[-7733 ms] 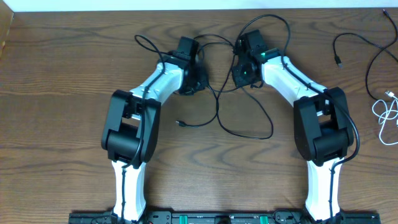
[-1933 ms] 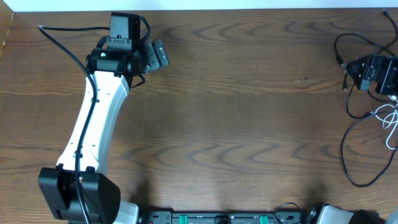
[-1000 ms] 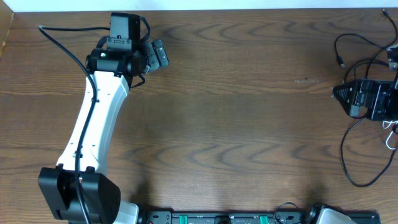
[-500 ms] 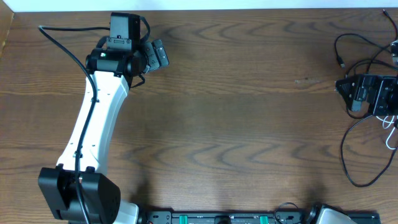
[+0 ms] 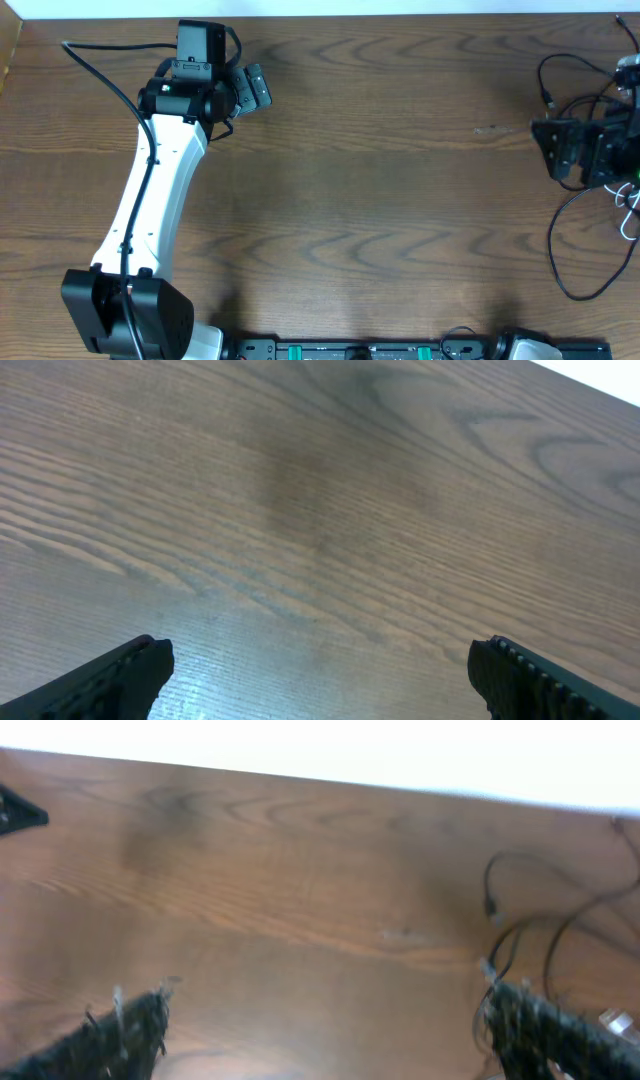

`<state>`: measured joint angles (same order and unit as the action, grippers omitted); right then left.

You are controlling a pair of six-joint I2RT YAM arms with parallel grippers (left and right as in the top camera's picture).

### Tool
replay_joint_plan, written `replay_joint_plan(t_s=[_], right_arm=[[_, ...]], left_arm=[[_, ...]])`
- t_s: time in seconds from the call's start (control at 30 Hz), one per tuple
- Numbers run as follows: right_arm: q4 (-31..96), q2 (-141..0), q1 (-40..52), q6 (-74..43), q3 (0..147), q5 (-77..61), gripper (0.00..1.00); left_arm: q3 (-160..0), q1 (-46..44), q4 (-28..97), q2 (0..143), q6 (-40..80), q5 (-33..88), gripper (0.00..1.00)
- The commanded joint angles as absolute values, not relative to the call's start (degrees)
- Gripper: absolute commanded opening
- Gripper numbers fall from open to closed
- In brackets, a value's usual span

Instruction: Untangle cables

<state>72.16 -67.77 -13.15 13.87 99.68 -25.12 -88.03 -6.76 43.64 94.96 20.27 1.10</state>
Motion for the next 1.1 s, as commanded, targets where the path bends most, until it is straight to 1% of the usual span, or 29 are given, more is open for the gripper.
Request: replay_joint_plan(t_s=[0.0, 0.1, 0.2, 0.47, 0.5, 0.6, 0.73, 0.87, 1.07], right_arm=[[64.95, -60.64, -6.39, 12.60, 90.76, -17.54, 0.99], [57.41, -54.74, -3.79, 8.88, 81.62, -14.68, 0.99], [49.95, -49.30, -3.25, 8.12, 72.60, -14.48, 0.99], [22.52, -31.09, -1.50, 7.09, 42.65, -13.91, 0.99], [18.00, -28.18, -0.84, 6.15, 38.20, -12.75, 0.99], [10.35, -22.63, 0.32, 3.29, 29.74, -9.91, 0.99], [4.67, -16.12, 1.23, 2.59, 20.62, -8.88, 0.99], [1.76, -10.72, 1.23, 2.57, 13.21, -8.88, 0.99], [-0.86, -5.34, 1.23, 2.59, 6.07, -8.88, 0.99]], left_arm=[[-88.36, -6.55, 43.94, 95.26, 19.75, 0.38, 1.00], [-88.36, -6.55, 43.94, 95.26, 19.75, 0.38, 1.00], [-88.36, -6.55, 43.94, 95.26, 19.75, 0.38, 1.00], [-88.36, -6.55, 43.94, 95.26, 19.75, 0.38, 1.00], [-88.36, -6.55, 43.94, 95.26, 19.75, 0.38, 1.00], [-88.36, -6.55, 43.94, 95.26, 19.75, 0.38, 1.00], [-88.36, -6.55, 43.94, 95.26, 19.75, 0.38, 1.00], [-88.36, -6.55, 43.94, 95.26, 19.73, 0.38, 1.00], [-88.36, -6.55, 43.94, 95.26, 19.75, 0.40, 1.00]])
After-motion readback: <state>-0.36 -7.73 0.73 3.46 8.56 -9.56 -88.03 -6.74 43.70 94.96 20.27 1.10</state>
